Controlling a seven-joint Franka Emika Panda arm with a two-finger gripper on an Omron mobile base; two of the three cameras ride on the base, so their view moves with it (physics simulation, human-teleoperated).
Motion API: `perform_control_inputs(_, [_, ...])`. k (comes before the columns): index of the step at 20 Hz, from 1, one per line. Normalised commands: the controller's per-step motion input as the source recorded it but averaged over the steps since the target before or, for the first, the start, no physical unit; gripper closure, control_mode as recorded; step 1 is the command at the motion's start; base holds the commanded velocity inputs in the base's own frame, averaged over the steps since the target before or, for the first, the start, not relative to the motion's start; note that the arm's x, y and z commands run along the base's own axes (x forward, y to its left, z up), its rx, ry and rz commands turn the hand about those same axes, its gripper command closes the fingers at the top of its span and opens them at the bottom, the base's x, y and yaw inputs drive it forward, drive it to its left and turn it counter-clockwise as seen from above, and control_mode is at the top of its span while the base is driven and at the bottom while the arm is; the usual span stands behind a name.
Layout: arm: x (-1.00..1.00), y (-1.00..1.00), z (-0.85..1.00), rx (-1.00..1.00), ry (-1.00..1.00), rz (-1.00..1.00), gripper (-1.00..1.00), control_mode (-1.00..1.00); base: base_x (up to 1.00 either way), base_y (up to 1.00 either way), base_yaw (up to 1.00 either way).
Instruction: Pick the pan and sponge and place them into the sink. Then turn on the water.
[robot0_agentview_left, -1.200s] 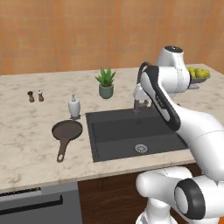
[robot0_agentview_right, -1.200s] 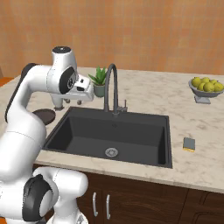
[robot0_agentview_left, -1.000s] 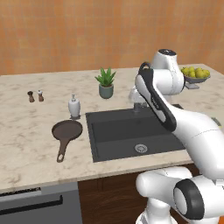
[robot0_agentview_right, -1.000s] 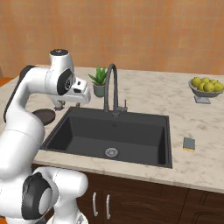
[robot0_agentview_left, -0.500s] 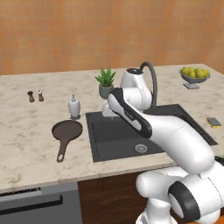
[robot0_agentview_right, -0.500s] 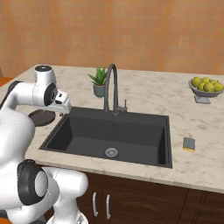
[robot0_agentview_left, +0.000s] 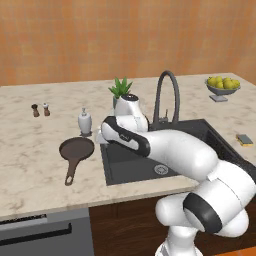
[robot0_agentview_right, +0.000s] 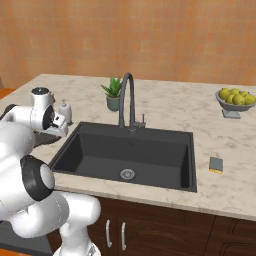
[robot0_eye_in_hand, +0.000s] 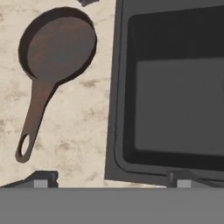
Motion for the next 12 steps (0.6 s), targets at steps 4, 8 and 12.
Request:
perform_control_inputs(4, [0.29, 0.79, -0.31, 0.03, 0.00, 0.00, -1.00, -1.00, 0.00, 0.00, 0.00])
perform_control_inputs(8, [0.19, 0.71, -0.39, -0.07, 0.09, 0.00, -1.00, -1.00, 0.00, 0.00, 0.00])
perform_control_inputs(12, [0.00, 0.21, -0.22, -0.08, 0.03, 0.00, -1.00, -1.00, 0.00, 0.00, 0.00])
